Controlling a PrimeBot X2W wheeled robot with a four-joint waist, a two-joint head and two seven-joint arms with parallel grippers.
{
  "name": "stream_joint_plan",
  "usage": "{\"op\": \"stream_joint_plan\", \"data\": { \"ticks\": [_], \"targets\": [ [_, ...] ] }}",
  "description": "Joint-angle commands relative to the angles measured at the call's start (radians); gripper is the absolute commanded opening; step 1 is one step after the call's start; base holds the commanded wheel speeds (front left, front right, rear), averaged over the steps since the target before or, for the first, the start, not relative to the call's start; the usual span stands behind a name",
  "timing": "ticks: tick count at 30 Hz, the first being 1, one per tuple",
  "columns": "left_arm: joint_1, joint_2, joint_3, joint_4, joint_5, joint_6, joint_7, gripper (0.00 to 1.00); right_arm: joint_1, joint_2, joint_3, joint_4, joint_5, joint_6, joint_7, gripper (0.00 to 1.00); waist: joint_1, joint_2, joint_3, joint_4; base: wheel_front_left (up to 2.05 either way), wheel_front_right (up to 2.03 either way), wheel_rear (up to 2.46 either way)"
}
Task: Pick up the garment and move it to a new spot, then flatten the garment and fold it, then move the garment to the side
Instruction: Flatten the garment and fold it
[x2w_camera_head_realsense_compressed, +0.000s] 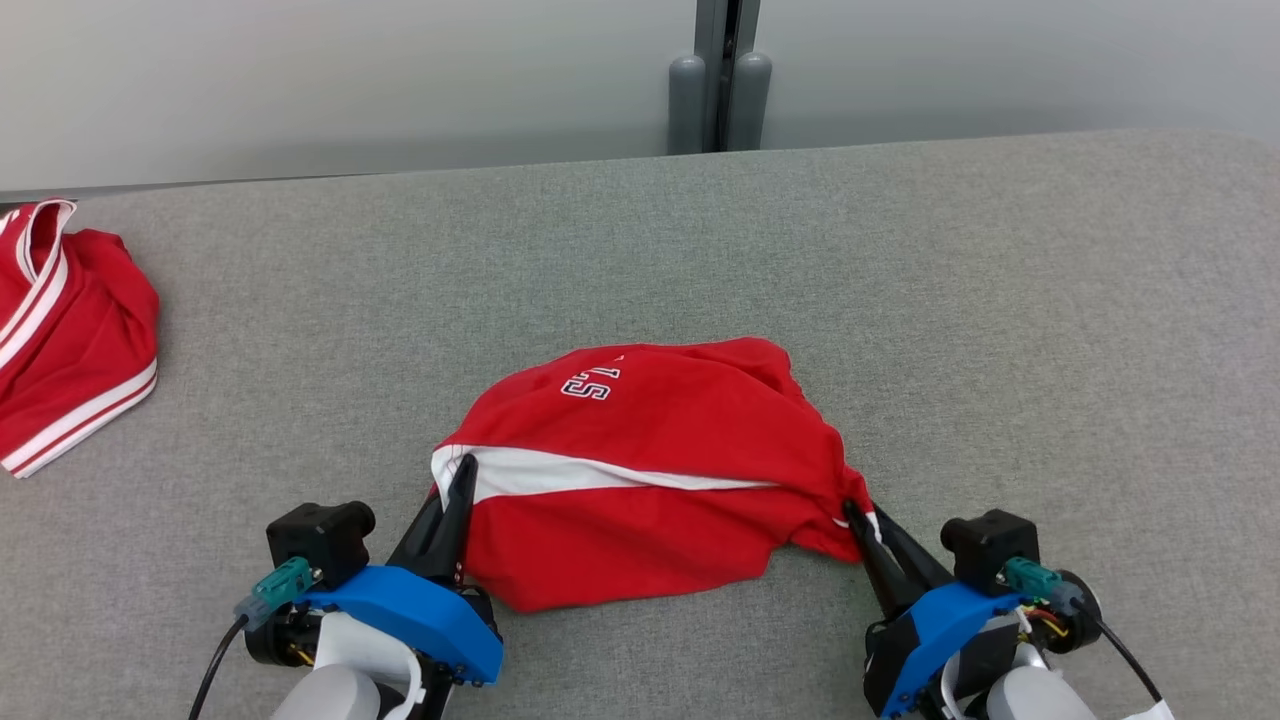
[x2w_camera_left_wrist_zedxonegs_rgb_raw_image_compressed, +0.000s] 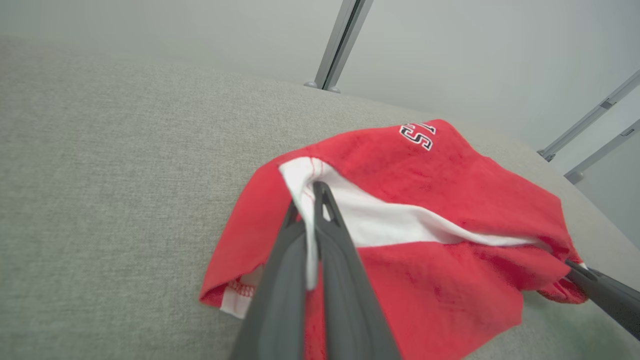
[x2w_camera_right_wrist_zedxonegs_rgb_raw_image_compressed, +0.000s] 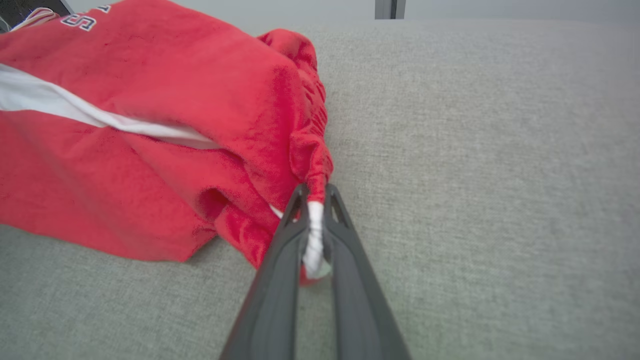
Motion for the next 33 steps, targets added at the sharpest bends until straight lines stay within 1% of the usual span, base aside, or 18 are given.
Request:
{"op": "stream_joint_plan", "data": {
  "ticks": [1,7,11,13,18,23,24,26,29,31,33],
  "targets": [
    [-0.001,0.009,0.005,-0.015,0.009,0.006,-0.012,0.00,-0.003,-0.002,-0.011,-0.030,0.004,0.000,-0.011,0.00,0.0001,0.0000,-0.005,-0.003,0.00,0.00,0.00],
    [-0.023,0.035,0.010,-0.107,0.039,0.010,-0.047,0.00,-0.029,-0.002,-0.052,-0.157,-0.028,0.000,-0.010,0.00,0.0001,0.0000,-0.037,-0.008,0.00,0.00,0.00],
    [-0.033,0.064,0.018,-0.216,0.065,0.019,-0.060,0.00,-0.041,-0.002,-0.075,-0.279,-0.042,0.000,0.013,0.00,0.0001,0.0000,-0.070,-0.011,0.00,0.00,0.00],
    [-0.043,0.088,0.028,-0.281,0.082,0.029,-0.054,0.00,-0.046,-0.008,-0.080,-0.351,-0.046,0.000,0.029,0.00,0.0001,0.0000,-0.087,-0.014,0.00,0.00,0.00],
    [-0.076,0.153,0.047,-0.467,0.123,0.056,-0.006,0.00,-0.061,-0.037,-0.095,-0.546,-0.054,0.000,0.083,0.00,0.0001,0.0000,-0.127,-0.022,0.00,0.00,0.00],
    [-0.152,0.231,0.076,-0.634,0.166,0.073,0.083,0.00,-0.082,-0.059,-0.120,-0.717,-0.054,0.000,0.155,0.00,0.0001,0.0000,-0.147,-0.031,0.00,0.00,0.00],
    [-0.152,0.231,0.076,-0.634,0.166,0.073,0.083,0.00,-0.082,-0.059,-0.120,-0.717,-0.054,0.000,0.155,0.00,0.0001,0.0000,-0.147,-0.031,0.00,0.00,0.00],
    [-0.180,0.252,0.081,-0.678,0.173,0.073,0.126,0.00,-0.091,-0.064,-0.133,-0.757,-0.057,0.000,0.187,0.00,0.0001,0.0000,-0.147,-0.034,0.00,0.00,0.00],
    [-0.224,0.280,0.090,-0.702,0.182,0.073,0.177,0.00,-0.113,-0.071,-0.146,-0.780,-0.059,0.000,0.220,0.00,0.0001,0.0000,-0.135,-0.038,0.00,0.00,0.00],
    [-0.245,0.289,0.087,-0.694,0.183,0.066,0.197,0.00,-0.132,-0.065,-0.147,-0.765,-0.041,0.000,0.233,0.00,0.0001,0.0000,-0.121,-0.039,0.00,0.00,0.00],
    [-0.265,0.282,0.081,-0.670,0.168,0.055,0.207,0.00,-0.154,-0.072,-0.130,-0.734,-0.031,0.000,0.242,0.00,0.0001,0.0000,-0.103,-0.040,0.00,0.00,0.00]
  ]
}}
